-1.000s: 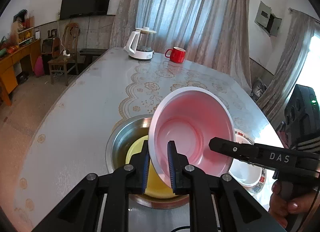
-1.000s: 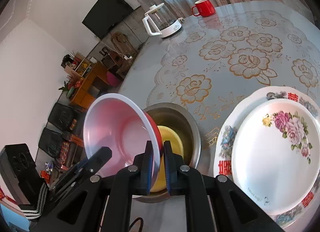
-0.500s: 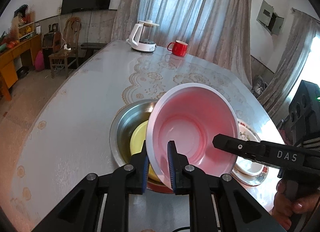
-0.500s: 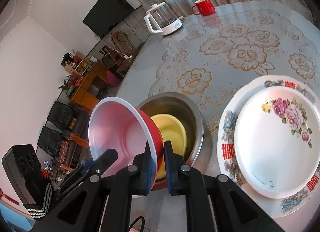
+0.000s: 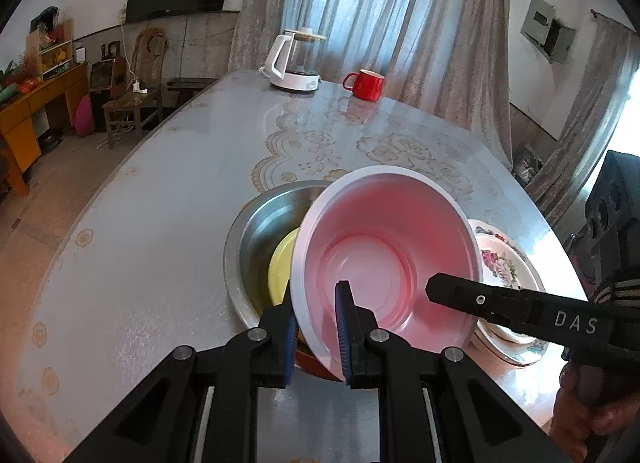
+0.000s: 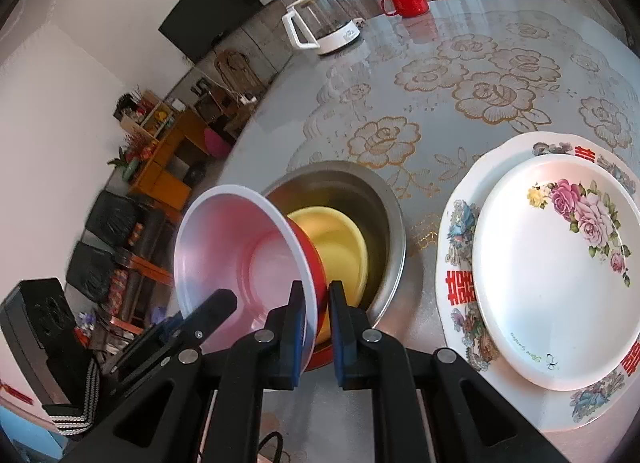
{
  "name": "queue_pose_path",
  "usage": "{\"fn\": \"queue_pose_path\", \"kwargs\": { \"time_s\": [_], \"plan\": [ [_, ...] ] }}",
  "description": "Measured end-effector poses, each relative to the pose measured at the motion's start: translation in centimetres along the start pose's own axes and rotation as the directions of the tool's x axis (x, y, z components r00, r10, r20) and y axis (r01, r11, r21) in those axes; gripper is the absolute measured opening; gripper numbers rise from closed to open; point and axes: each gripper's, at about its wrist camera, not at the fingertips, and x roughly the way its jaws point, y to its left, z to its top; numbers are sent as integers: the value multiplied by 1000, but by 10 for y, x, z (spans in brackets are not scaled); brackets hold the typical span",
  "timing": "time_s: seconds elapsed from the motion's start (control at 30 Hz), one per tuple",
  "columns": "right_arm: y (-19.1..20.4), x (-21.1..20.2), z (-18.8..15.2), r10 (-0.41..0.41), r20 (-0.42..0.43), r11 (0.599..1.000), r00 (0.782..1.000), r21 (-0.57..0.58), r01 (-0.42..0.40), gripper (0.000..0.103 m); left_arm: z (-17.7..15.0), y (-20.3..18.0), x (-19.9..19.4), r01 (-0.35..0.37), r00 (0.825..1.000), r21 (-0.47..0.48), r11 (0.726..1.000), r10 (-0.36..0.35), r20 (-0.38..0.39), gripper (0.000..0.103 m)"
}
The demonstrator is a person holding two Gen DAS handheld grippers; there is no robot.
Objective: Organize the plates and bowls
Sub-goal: 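Carry the red-and-pink bowl with both grippers over the yellow bowl, then lower the red-and-pink bowl into the yellow bowl and open both grippers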
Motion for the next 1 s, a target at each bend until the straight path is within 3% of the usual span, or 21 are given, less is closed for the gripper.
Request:
{"fn": "queue_pose_path", "kwargs": {
  "time_s": [0.4, 1.0],
  "plan": [
    [4, 7, 0, -63, -1, 997, 998, -44, 63, 12, -4, -3, 9, -21, 1000, 39, 999, 21, -18, 16],
    [2, 9, 6, -53, -30, 998, 998, -22, 53, 19, -2, 0, 28, -30, 997, 63, 998, 34, -63, 17]
  ]
}}
